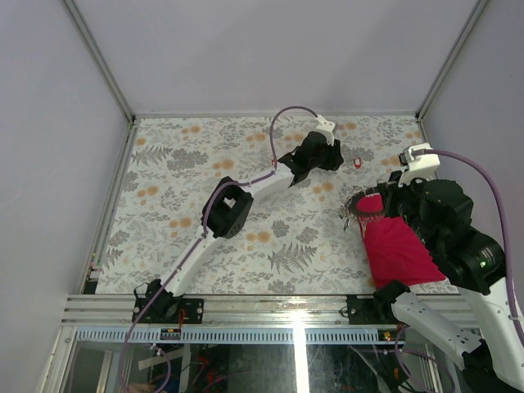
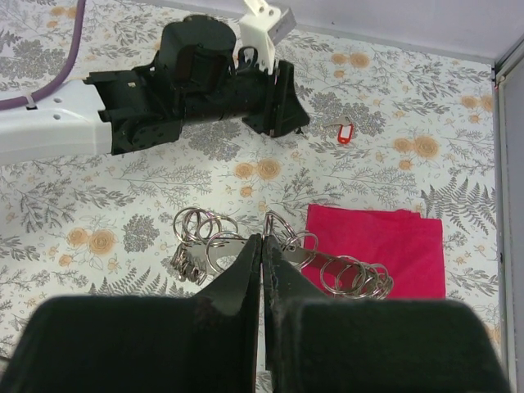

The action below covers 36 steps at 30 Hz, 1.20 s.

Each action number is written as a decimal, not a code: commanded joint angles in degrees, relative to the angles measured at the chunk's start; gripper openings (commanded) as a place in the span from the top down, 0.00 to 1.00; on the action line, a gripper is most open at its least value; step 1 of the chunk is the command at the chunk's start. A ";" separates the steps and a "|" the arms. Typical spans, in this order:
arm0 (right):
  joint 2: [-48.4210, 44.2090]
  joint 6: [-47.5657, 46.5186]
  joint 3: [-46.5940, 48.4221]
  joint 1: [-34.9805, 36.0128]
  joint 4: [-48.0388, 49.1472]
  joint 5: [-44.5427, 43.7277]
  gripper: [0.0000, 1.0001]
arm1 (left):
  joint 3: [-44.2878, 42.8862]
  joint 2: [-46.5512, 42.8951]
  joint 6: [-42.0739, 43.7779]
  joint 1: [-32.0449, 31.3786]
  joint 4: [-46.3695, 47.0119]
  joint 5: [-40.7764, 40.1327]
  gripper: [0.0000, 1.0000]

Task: Put the keys on the keyring
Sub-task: Move the key to the center of the board.

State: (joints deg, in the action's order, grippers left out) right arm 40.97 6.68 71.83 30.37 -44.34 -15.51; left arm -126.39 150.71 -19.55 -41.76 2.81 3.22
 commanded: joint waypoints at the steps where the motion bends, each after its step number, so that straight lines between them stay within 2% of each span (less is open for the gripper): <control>1: -0.46 -0.21 0.21 -0.15 4.70 -0.36 0.99 | -4.24 -0.73 -2.26 -0.25 7.19 0.04 0.61; 10: -0.96 0.02 -0.34 -0.17 4.78 -0.74 0.98 | -5.08 5.87 -18.39 1.77 13.22 5.22 0.61; 17: -1.11 0.35 -0.76 -0.12 4.95 -0.68 0.98 | -6.97 9.61 -26.92 1.64 17.42 2.94 0.62; 24: -1.21 0.53 -1.19 -0.14 5.13 -0.84 0.98 | -9.32 9.84 -24.99 -0.04 12.80 -4.09 0.64; 36: -1.42 1.02 -1.53 -0.15 5.25 -0.75 0.98 | -9.80 9.53 -25.52 -0.13 4.31 -6.38 0.70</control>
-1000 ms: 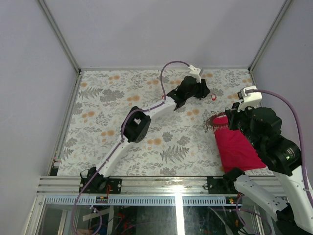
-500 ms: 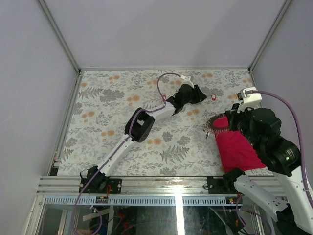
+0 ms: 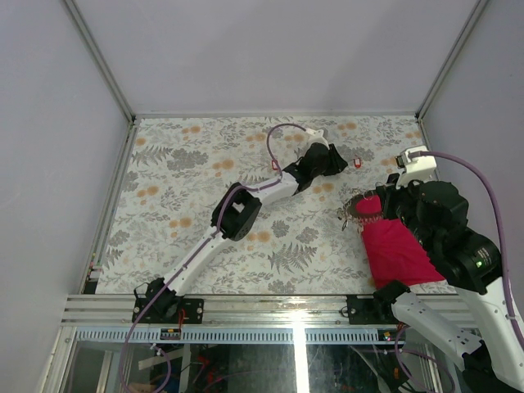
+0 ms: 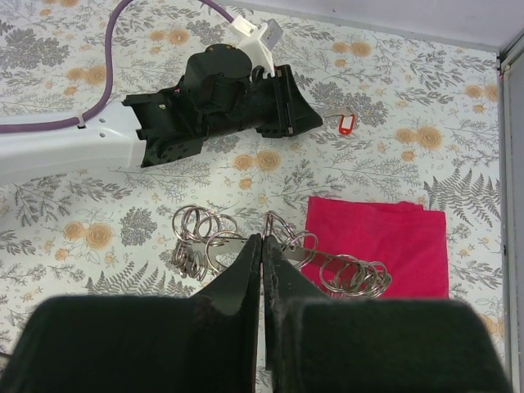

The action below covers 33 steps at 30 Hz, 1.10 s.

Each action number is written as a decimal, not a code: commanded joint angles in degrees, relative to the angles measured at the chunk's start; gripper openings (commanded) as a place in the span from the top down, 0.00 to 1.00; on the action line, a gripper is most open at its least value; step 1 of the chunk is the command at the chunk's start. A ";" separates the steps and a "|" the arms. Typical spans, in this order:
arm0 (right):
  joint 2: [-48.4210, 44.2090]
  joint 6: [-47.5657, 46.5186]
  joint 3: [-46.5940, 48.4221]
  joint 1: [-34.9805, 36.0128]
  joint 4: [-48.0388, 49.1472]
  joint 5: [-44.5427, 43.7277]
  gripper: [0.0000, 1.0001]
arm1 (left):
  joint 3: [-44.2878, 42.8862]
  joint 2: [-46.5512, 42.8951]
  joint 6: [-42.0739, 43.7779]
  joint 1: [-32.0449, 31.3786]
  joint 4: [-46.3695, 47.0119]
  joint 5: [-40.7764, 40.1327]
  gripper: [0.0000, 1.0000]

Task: Put the keys on the keyring
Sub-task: Move the key to the center of the board.

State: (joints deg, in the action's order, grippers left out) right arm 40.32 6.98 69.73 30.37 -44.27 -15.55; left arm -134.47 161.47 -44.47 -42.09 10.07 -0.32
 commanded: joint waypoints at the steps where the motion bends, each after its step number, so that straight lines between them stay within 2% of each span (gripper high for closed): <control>1: -0.81 0.76 0.52 -0.14 5.16 -0.69 0.98 | -1.32 -1.84 -0.62 0.24 -3.54 -3.24 0.70; 12: -0.80 1.32 0.20 -0.15 5.34 -0.48 0.98 | 2.46 -5.86 -0.27 0.81 -13.08 -7.21 0.71; 19: -0.76 1.59 -0.45 -0.11 6.10 0.30 0.97 | 9.19 -10.03 -1.99 1.61 -19.46 -8.02 0.79; 27: -0.80 1.61 -0.86 -0.14 6.39 0.35 0.97 | 25.46 -19.47 -0.80 1.98 -15.02 -5.93 0.81; 33: -1.11 1.45 -1.07 -0.19 6.35 0.15 0.97 | 32.95 -25.18 1.64 2.10 -12.53 -5.71 0.79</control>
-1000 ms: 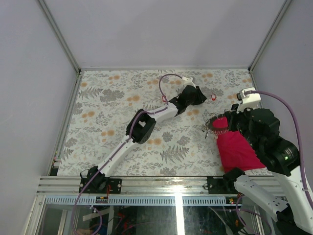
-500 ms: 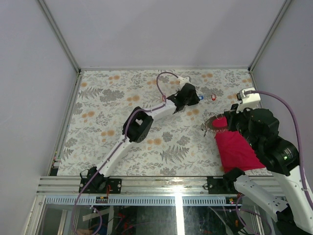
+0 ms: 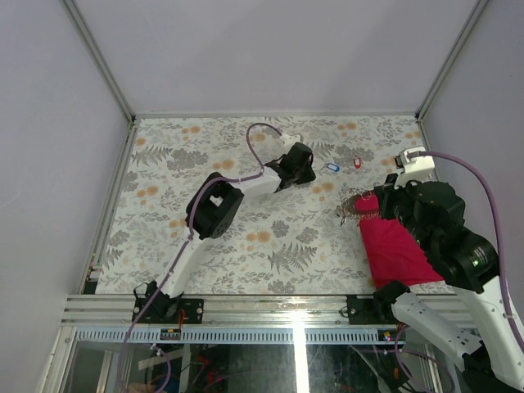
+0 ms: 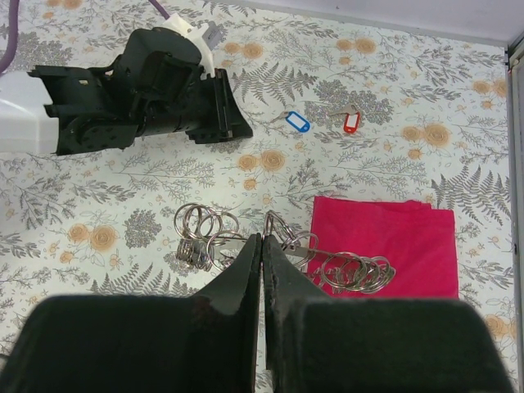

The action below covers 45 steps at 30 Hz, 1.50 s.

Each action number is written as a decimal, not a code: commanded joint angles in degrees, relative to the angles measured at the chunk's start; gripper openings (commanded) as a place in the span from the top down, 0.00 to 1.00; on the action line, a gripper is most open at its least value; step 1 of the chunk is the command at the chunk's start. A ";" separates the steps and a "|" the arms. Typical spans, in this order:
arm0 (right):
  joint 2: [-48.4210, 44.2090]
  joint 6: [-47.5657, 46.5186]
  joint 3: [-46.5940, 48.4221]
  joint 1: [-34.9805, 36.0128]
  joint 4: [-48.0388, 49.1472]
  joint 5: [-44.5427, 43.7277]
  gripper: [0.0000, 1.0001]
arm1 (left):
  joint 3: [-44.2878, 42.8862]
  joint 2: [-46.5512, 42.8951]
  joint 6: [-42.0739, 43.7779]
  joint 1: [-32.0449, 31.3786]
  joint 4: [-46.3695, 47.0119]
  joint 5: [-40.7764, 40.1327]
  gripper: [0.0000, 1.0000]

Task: Put the keys on the keyring
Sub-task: Move the key to the center of the board.

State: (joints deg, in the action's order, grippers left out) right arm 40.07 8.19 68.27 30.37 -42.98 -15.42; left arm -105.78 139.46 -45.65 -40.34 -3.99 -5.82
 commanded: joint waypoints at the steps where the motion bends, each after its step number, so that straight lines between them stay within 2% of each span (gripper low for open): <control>1: -0.91 0.25 0.39 -0.10 5.10 0.00 0.97 | 5.34 -4.06 3.44 0.35 2.96 0.26 0.78; 6: -0.88 0.24 0.38 -0.18 5.35 0.44 0.97 | 3.07 -5.54 7.31 0.35 10.87 4.47 0.73; 9: -1.03 0.10 0.25 -0.17 5.36 0.42 0.97 | -2.01 -3.01 8.49 0.35 13.64 7.69 0.69; 16: -0.96 0.18 0.05 -0.15 5.45 0.60 0.97 | -10.40 5.57 0.76 0.52 20.93 9.35 0.65; 19: -0.93 0.22 0.15 -0.15 5.52 0.48 0.97 | -15.48 9.84 -3.34 0.52 21.29 9.36 0.64; 25: -1.11 0.22 0.05 -0.21 5.19 -0.03 0.97 | -18.72 15.08 -10.13 0.44 23.07 7.21 0.62; 35: -1.39 0.07 -0.15 -0.18 4.84 -0.15 0.96 | -20.75 18.66 -13.83 0.01 24.49 3.18 0.59; 45: -1.75 0.14 -0.49 -0.14 4.57 -0.51 0.96 | -23.18 19.85 -16.30 -0.59 19.30 -1.84 0.59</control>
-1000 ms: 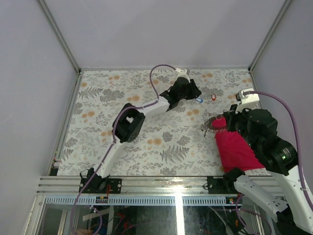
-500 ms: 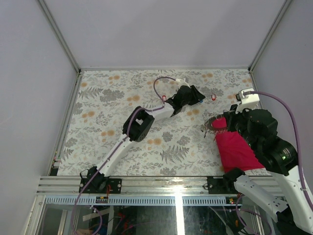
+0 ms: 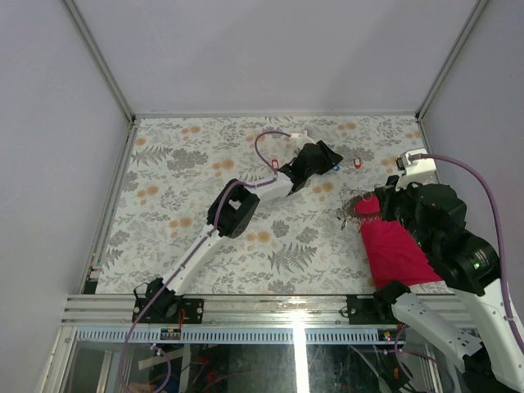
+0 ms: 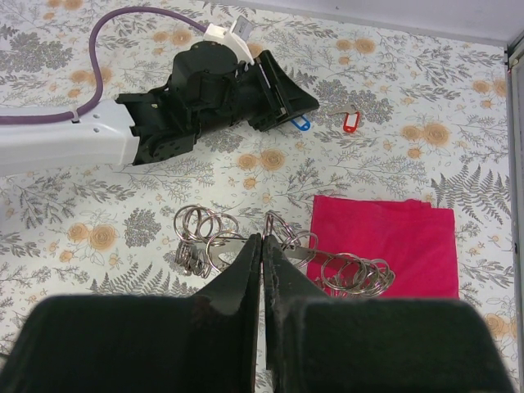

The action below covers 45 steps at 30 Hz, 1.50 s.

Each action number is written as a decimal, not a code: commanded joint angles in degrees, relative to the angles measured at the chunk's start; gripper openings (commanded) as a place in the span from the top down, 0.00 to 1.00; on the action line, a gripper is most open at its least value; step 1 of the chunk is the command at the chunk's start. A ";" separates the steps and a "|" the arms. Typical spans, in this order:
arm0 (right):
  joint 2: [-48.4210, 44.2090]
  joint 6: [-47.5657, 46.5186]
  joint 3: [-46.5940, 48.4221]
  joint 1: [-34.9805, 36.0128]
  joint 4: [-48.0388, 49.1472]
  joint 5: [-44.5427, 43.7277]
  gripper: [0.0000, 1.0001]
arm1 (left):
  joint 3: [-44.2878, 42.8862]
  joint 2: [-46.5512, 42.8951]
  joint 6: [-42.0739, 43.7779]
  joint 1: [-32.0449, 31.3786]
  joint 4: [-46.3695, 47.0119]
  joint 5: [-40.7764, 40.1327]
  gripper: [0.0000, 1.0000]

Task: Put the keys on the keyring
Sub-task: Move the key to the center of the board.

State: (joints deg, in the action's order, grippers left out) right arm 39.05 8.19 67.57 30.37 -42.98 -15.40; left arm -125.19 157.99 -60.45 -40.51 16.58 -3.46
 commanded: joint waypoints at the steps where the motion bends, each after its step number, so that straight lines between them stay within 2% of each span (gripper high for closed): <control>1: -0.73 0.05 0.24 -0.15 4.57 -0.53 0.96 | -4.29 1.29 -1.51 -0.53 -2.87 -4.78 0.59; 5: -0.86 0.07 0.20 -0.14 4.49 -0.73 0.96 | -4.05 -0.50 -2.10 -0.86 -9.34 -7.67 0.65; 10: -1.07 0.22 -0.06 -0.19 4.42 -0.69 0.96 | -2.59 -3.12 -4.07 -0.71 -20.02 -10.02 0.83; 12: -1.15 0.43 -0.27 -0.17 4.57 -0.76 0.96 | 0.43 -4.78 -4.13 -0.64 -22.29 -10.42 0.84; 16: -1.08 0.62 -0.48 -0.11 4.87 -0.40 0.96 | 7.50 -8.41 -4.07 0.21 -23.16 -9.70 0.84; 23: -0.82 0.86 -0.66 -0.15 5.31 -0.17 0.96 | 23.77 -17.77 -0.96 0.70 -19.15 -8.00 0.86; 28: -0.71 1.31 -1.09 -0.14 5.83 0.17 0.96 | 37.08 -26.40 3.34 0.70 -15.65 -7.91 0.86; 32: -0.34 1.47 -1.56 -0.14 6.49 0.77 0.96 | 45.37 -33.64 10.84 0.76 -11.69 -7.83 0.84; 37: -0.13 1.57 -1.66 -0.17 6.89 1.46 0.96 | 44.65 -38.80 24.67 0.76 -10.36 -6.56 0.80; 40: -0.44 1.64 -1.91 -0.15 6.78 1.40 0.96 | 37.96 -37.74 33.39 1.06 -16.21 -5.85 0.76; 42: -0.62 1.65 -2.01 -0.18 6.70 1.34 0.96 | 33.19 -35.58 40.64 1.41 -19.92 -2.34 0.74; 45: -0.93 1.69 -2.06 -0.20 6.34 1.21 0.96 | 27.01 -31.77 48.29 1.53 -23.46 1.40 0.62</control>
State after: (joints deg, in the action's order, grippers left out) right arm 38.87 9.26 65.12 30.37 -41.30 -14.13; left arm -90.83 122.87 -27.94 -39.51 -2.37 -7.33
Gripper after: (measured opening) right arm 0.038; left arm 0.315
